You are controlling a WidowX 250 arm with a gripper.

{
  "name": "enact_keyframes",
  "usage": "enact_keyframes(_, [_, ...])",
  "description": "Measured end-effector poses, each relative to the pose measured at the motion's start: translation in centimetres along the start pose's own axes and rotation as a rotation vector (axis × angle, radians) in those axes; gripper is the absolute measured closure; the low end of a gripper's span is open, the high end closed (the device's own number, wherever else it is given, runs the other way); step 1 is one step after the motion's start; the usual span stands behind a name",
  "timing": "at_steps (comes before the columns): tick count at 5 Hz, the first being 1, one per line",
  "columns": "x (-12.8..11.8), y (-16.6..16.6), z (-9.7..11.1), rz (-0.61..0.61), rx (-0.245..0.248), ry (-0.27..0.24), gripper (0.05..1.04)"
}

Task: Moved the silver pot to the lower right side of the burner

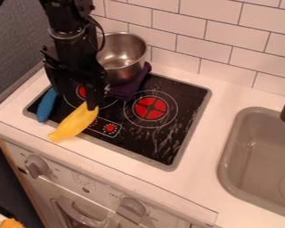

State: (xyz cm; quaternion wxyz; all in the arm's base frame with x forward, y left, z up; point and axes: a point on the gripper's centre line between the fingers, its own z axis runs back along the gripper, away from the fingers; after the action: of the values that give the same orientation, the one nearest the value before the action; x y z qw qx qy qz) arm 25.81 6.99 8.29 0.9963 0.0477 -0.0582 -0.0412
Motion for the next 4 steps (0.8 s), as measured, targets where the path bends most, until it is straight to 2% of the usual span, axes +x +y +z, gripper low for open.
enact_keyframes(1, [-0.1, -0.3, -0.6, 0.002, -0.019, 0.028, 0.083])
enact_keyframes(2, [3.8, -0.9, 1.7, -0.020, -0.053, -0.041, 0.083])
enact_keyframes(3, [7.6, -1.3, 2.4, -0.022, -0.077, -0.073, 0.083])
enact_keyframes(4, [10.2, -1.6, 1.1, -0.018, -0.091, -0.049, 0.083])
